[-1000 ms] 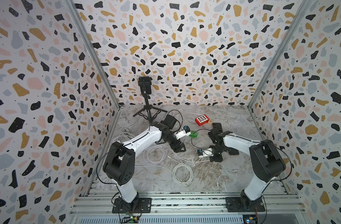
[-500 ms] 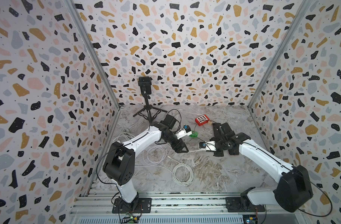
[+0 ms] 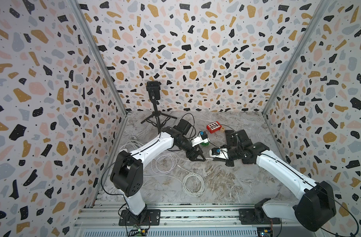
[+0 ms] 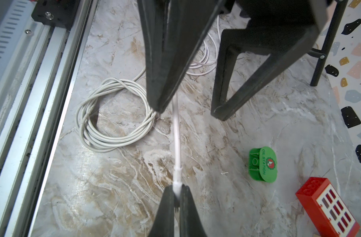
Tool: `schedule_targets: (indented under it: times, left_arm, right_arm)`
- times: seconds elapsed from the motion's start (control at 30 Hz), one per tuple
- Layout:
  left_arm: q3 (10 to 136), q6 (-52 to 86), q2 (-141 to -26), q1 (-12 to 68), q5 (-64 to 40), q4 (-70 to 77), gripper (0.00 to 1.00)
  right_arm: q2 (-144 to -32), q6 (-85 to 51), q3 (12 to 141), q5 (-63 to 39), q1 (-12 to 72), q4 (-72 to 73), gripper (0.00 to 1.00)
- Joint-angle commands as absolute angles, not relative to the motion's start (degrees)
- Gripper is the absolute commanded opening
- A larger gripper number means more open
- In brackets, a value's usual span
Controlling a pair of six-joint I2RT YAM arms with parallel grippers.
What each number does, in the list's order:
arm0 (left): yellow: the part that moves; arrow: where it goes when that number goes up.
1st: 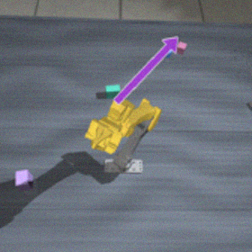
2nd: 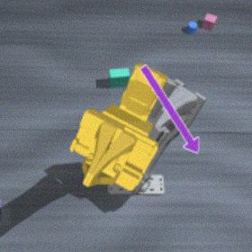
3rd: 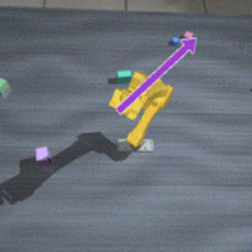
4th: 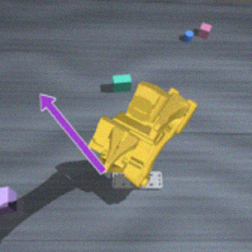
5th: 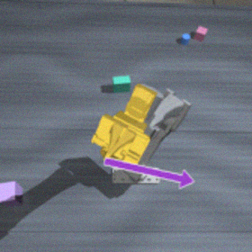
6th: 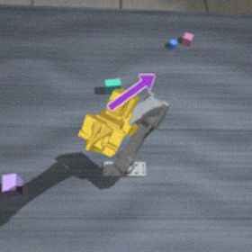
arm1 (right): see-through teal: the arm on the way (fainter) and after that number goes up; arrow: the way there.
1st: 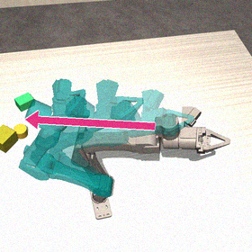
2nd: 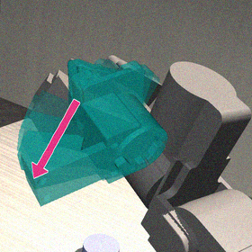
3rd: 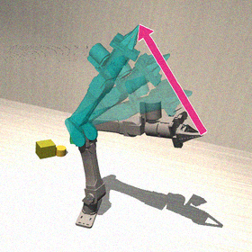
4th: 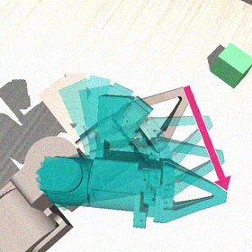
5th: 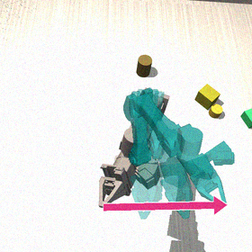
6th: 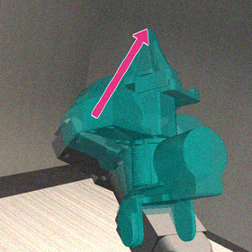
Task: Plug the charging cable into the phone
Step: Pick up the charging cable from the center of the board.
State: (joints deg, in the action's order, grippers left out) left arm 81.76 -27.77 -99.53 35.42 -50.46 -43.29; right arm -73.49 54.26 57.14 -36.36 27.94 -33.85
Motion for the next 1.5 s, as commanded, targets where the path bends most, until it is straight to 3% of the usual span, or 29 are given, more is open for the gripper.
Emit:
schedule_targets:
  times: [0.0,0.1,0.3,0.43,0.53,0.57,0.73,0.8,0.93,1.0,1.13,1.47]
  left_arm:
    - [83.54,-28.71,-101.14,37.06,-51.72,-44.70,0.55]
    - [84.26,-29.05,-101.65,37.97,-51.26,-45.35,0.31]
    - [84.76,-29.27,-101.84,38.14,-49.26,-45.87,0.00]
    - [85.02,-28.56,-101.19,38.14,-48.97,-46.00,0.00]
    - [84.98,-27.26,-100.46,38.08,-49.43,-45.67,0.00]
    - [84.84,-26.84,-100.12,38.07,-49.60,-45.45,0.00]
    - [84.19,-25.27,-98.67,37.33,-51.26,-44.87,0.00]
    - [84.11,-26.01,-97.75,37.18,-52.61,-45.61,0.00]
    - [85.15,-28.67,-97.58,37.18,-56.67,-48.99,0.00]
    - [85.48,-30.05,-97.71,37.20,-58.42,-50.61,0.00]
    - [85.78,-31.62,-97.84,37.26,-59.96,-52.51,0.00]
    - [86.01,-33.47,-97.57,37.27,-61.78,-54.15,0.00]
  right_arm:
    - [-72.12,52.98,58.88,-38.09,28.21,-34.71,0.00]
    - [-71.99,52.38,59.12,-38.06,28.19,-34.50,0.00]
    - [-70.48,50.77,59.01,-40.70,27.94,-33.53,0.01]
    - [-69.40,48.16,58.14,-42.13,27.42,-31.24,0.09]
    - [-67.98,41.75,56.06,-44.66,25.68,-25.94,0.33]
    - [-67.09,37.07,54.03,-46.28,24.71,-21.78,0.40]
    - [-59.97,4.35,37.60,-52.03,17.29,18.83,0.53]
    - [-56.81,-5.15,32.48,-53.36,14.25,28.54,0.58]
    - [-55.19,-12.25,28.45,-56.18,13.01,32.01,0.63]
    - [-56.10,-14.58,25.83,-59.15,13.01,38.59,0.69]
    - [-56.70,-14.41,22.22,-60.06,13.93,48.14,0.71]
    - [-59.05,-7.51,24.71,-64.08,17.55,41.20,0.72]
